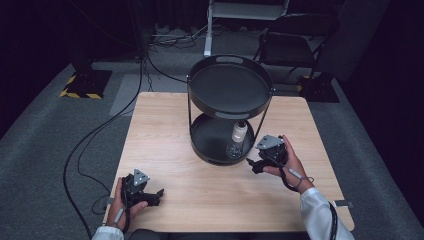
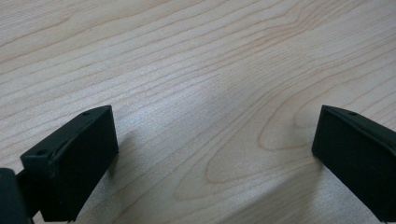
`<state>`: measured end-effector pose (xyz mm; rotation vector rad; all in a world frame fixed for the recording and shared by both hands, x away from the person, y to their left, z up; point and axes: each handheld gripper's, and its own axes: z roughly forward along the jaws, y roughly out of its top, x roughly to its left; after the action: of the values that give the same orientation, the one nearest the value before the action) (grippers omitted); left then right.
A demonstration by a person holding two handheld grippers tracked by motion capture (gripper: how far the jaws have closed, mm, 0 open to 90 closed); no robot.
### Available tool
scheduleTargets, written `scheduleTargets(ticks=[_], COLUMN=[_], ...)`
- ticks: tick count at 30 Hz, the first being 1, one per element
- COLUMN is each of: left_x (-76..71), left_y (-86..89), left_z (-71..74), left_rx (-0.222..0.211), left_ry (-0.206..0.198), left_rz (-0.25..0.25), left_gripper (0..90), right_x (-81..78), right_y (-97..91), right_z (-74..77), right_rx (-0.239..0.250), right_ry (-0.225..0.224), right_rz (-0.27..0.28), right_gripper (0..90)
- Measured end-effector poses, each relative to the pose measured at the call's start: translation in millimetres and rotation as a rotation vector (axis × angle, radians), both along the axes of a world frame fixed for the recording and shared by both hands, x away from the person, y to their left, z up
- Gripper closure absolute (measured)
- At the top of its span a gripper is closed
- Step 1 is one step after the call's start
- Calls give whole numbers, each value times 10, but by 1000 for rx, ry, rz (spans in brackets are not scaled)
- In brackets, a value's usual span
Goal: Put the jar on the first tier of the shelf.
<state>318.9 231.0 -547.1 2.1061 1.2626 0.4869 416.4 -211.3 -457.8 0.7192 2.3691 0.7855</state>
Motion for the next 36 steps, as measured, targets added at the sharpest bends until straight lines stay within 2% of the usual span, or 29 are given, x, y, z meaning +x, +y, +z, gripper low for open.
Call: scheduleTargets(ticks=[8, 21, 36], left_x=[0, 0, 0], left_y=[0, 0, 0], left_z=[0, 0, 0], left_rx=[0, 0, 0], left_ry=[-1, 0, 0], left_rz=[0, 0, 0], left_gripper=[0, 0, 0], right_x=[-131, -313, -504], right_y=[-143, -353, -644], right_z=[-72, -160, -307], right_rx=[-42, -77, -69], right_ry=[3, -9, 4], right_rz=[-1, -22, -43], right_gripper=[30, 30, 30])
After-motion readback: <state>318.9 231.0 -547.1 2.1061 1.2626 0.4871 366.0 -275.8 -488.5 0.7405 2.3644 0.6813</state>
